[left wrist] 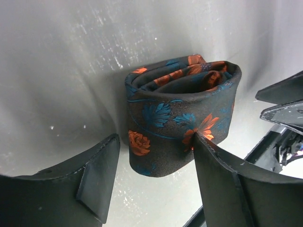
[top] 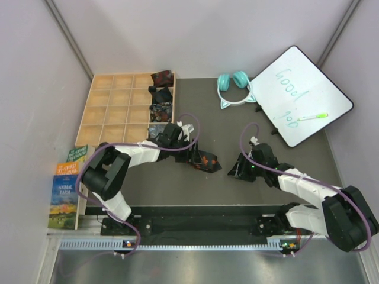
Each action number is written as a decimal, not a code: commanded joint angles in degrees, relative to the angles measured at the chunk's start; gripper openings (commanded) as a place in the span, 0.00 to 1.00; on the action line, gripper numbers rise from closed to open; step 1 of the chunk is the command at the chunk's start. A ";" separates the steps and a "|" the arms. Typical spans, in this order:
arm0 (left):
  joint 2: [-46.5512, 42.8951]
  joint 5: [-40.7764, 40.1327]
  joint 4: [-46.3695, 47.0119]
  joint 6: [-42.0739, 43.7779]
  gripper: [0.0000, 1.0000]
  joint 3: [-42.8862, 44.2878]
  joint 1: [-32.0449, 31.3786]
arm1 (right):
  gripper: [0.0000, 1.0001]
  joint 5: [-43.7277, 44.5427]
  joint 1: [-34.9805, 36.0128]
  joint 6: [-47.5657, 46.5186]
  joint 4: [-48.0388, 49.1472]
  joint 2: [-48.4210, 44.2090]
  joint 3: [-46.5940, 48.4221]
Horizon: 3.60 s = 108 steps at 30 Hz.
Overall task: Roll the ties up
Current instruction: Roll the tie at the center of the board, then pick up the tie at the center of the board, then place the tie in the storage box.
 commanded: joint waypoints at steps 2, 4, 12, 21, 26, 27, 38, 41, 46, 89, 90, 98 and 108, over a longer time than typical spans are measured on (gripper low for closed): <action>2.08 1.09 8.16 -3.64 0.65 -3.72 0.06 | 0.47 -0.62 -0.59 -1.23 2.92 -0.19 0.07; 3.22 1.26 10.09 -4.43 0.64 -4.07 -0.03 | 0.47 -0.70 -0.59 -1.41 2.92 -0.02 0.07; 6.47 0.39 14.41 -7.60 0.51 -4.51 -0.91 | 0.47 -0.71 -0.59 -1.50 3.10 0.16 0.07; 10.35 -1.55 17.74 -11.11 0.03 -4.78 -2.93 | 0.48 -0.79 -0.59 -1.67 3.18 0.51 0.24; 7.19 -2.42 16.53 -11.64 0.00 -4.25 -3.37 | 0.48 -0.79 -0.59 -1.67 3.19 0.51 0.24; 5.27 -3.12 15.13 -11.38 0.00 -3.64 -3.37 | 0.48 -0.88 -0.59 -1.59 3.10 0.51 0.24; -7.31 -15.08 -8.25 -6.99 0.00 6.03 -1.44 | 0.48 -0.79 -0.59 -1.76 3.27 0.33 0.07; -10.38 -14.74 -13.00 -5.58 0.00 8.75 1.28 | 0.48 -0.79 -0.59 -1.76 3.27 0.33 0.07; -14.70 -13.86 -18.63 -2.86 0.00 10.95 8.21 | 0.48 -0.88 -0.59 -1.76 3.27 0.25 0.16; -11.63 -11.30 -15.74 -8.57 0.00 15.18 39.70 | 0.48 -1.14 -0.59 -2.02 3.62 0.07 -0.11; -11.63 -11.83 -15.74 -8.57 0.00 14.83 39.79 | 0.48 -1.06 -0.59 -2.02 3.54 0.07 -0.20; -12.94 -16.49 -16.18 -9.01 0.00 11.75 39.70 | 0.48 -1.06 -0.59 -2.02 3.62 0.07 -0.20; -7.15 -14.91 -10.55 -11.82 0.00 7.26 39.70 | 0.48 -1.14 -0.59 -2.02 3.63 0.25 -0.11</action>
